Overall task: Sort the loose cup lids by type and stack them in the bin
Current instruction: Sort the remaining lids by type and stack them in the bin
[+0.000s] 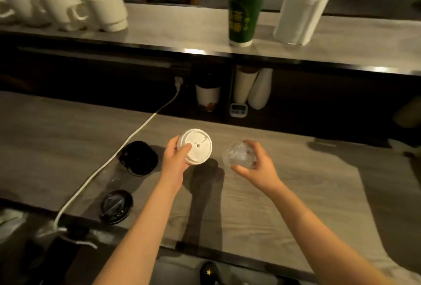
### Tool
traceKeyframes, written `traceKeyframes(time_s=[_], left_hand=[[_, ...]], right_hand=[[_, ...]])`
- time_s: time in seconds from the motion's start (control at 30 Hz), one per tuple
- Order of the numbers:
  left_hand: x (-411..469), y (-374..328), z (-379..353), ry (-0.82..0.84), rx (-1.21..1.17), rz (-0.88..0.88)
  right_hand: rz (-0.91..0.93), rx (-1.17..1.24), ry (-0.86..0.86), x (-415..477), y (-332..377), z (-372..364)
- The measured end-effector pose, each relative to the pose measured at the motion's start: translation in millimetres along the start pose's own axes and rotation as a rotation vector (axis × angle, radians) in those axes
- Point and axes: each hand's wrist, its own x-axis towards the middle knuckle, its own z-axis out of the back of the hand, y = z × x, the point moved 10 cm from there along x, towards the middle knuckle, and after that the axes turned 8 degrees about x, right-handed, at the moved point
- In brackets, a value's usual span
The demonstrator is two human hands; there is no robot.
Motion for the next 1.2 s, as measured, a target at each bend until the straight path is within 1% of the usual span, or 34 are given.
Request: traceKeyframes(time_s=[0.2, 0.4, 0.47, 0.63, 0.77, 0.87, 1.03, 1.1, 1.2], left_hand=[[-39, -6, -138, 0.25, 0.06, -0.041], [-93, -17, -281, 0.482, 0.197, -0.124], [-115, -21, -326, 0.541, 0.222, -0.157], [-158, -18, -427, 0.628, 0.287, -0.215], [-187, -6, -495, 0.67, 0.323, -0.242], [-208, 10, -534, 0.693, 0.337, -0.216], [-239, 38, -576, 0.742, 0.387, -0.18], [-245, 45, -585, 0.74, 0.39, -0.163], [-248, 52, -596, 0.737, 0.399, -0.154]], right_hand=[[-0.018, -0.005, -0.245, -36, -13, 144], [-0.017, -0.007, -0.509, -87, -25, 300], [-0.021, -0.034, -0.585, -102, -28, 348], [-0.033, -0.042, -0.698, -133, -49, 447], [-0.066, -0.061, -0.742, -161, -69, 509], [-0.115, -0.103, -0.765, -185, -93, 550], [-0.32, -0.252, -0.766, -218, -141, 597], [-0.397, -0.294, -0.738, -227, -156, 602], [-0.539, -0.513, -0.603, -229, -180, 597]])
